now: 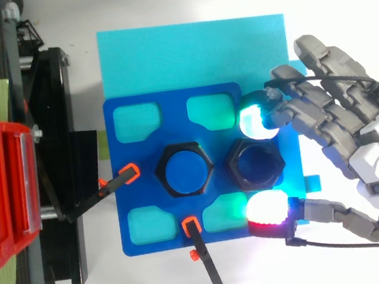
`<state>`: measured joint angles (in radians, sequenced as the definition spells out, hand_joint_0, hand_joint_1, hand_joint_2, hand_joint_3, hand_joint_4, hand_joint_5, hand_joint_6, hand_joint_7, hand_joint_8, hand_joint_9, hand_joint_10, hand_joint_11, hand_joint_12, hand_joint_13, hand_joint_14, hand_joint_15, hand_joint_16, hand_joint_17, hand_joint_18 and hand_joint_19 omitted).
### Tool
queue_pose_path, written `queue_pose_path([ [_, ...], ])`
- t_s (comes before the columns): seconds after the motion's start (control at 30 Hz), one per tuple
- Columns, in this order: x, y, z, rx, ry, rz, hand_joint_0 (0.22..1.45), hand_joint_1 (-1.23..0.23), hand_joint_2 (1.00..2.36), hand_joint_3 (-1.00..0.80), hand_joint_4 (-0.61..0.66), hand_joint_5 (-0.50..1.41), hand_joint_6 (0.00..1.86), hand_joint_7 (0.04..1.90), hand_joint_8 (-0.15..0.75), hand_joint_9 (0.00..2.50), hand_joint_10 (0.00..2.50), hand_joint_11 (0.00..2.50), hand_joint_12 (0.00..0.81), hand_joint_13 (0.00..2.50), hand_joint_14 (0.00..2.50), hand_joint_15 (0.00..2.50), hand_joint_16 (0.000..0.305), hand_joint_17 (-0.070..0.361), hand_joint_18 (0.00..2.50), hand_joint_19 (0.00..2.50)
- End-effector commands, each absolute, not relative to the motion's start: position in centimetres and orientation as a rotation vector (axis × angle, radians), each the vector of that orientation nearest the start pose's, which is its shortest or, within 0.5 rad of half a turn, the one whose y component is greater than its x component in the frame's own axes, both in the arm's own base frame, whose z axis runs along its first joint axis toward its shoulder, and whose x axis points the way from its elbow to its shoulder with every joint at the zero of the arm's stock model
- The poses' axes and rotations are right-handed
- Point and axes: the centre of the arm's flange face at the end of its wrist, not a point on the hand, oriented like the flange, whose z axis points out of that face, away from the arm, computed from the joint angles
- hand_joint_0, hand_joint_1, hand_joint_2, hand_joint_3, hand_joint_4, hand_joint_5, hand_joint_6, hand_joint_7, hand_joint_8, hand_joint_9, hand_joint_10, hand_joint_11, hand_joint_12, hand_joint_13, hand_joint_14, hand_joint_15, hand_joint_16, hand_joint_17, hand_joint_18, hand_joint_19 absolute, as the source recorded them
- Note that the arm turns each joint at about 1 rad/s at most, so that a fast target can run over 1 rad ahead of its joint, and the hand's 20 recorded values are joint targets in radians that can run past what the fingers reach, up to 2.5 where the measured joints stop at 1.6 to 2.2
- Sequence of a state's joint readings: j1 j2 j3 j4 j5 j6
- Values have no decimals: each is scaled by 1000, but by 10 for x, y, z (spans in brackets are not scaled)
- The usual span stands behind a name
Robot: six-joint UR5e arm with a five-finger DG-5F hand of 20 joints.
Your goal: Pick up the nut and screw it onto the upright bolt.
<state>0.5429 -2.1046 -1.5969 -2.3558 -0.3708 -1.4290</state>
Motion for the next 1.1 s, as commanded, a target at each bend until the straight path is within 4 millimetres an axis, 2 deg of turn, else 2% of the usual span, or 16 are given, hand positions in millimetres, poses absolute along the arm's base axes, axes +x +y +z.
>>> queue_pose_path([
  [0.0, 636, 117, 231, 728, 1308, -258, 498, -807, 1000, -500, 329, -219, 503, 1103, 294, 260, 0, 0, 390, 351, 0, 0, 51, 115, 282, 0],
  [0.37, 638, 106, 230, 717, 1317, -269, 557, -826, 1000, -500, 318, -190, 500, 1326, 294, 333, 0, 0, 369, 406, 0, 0, 47, 106, 352, 0],
  [0.63, 637, 103, 229, 710, 1326, -276, 586, -779, 1000, -500, 313, -196, 640, 1134, 302, 417, 0, 0, 358, 464, 0, 0, 44, 100, 422, 0],
  [1.07, 633, 101, 231, 706, 1352, -238, 590, -725, 1000, -500, 307, -196, 687, 1069, 313, 459, 0, 0, 355, 489, 0, 0, 44, 98, 450, 0],
])
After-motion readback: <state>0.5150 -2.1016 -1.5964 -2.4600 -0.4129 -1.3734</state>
